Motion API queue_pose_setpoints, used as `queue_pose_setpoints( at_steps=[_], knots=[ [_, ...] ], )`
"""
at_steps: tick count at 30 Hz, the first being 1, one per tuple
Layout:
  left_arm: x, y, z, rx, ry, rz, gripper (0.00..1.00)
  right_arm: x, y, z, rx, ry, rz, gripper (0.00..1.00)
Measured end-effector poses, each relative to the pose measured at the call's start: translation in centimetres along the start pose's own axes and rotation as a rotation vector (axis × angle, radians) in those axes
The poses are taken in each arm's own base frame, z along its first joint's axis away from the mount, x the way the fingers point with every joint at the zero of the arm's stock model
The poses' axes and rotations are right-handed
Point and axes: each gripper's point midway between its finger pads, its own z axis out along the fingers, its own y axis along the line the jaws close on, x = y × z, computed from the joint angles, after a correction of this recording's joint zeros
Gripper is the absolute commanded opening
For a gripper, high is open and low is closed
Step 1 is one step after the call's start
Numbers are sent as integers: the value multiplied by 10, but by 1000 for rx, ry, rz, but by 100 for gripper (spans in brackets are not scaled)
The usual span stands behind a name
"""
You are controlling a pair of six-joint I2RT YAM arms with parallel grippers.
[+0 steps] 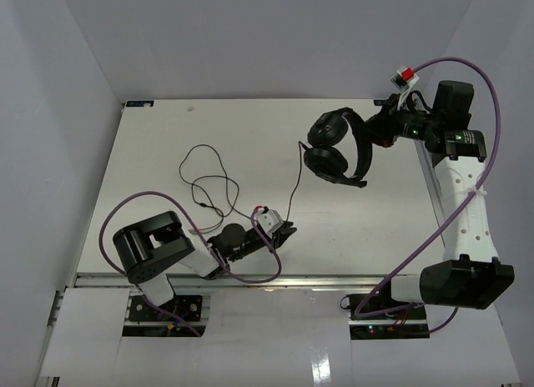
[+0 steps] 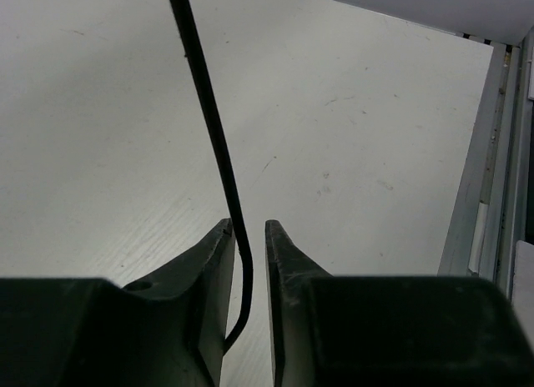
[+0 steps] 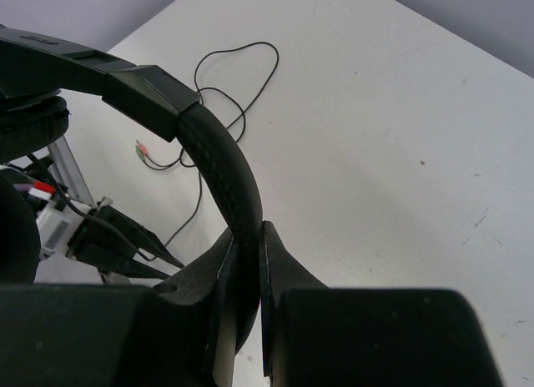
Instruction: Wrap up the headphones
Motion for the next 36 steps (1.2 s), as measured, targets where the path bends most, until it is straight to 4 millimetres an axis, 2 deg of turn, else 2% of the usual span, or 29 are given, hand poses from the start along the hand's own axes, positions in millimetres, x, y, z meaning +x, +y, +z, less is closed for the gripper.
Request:
queue_pose_setpoints(
  at_steps=[6, 11, 16, 20, 23, 26, 28, 30, 36],
  knots=[
    [13, -15, 11, 30, 23, -23, 41, -11, 2, -2, 1, -23, 46, 8],
    [28, -15, 10, 11, 57, -34, 42, -23, 0, -4, 12, -52, 69, 8],
    [39, -11, 9, -10, 79, -40, 40, -26, -3, -3, 16, -63, 113, 8],
    [58, -11, 6, -15, 127, -47, 36, -31, -11, -5, 32, -74, 138, 8],
    [68, -10, 1, -19, 155, -54, 28, -35, -16, -7, 44, -84, 150, 8],
    [71, -11, -5, -20, 168, -60, 16, -37, -21, -8, 66, -93, 153, 8],
    [67, -12, -11, -18, 164, -64, 4, -39, -25, -8, 85, -100, 152, 8],
    [50, -17, -12, -6, 129, -67, 1, -39, -30, -8, 108, -104, 152, 8],
    [-49, -47, -17, 78, -95, -80, 0, -24, -50, -5, 197, -88, 179, 8]
  ],
)
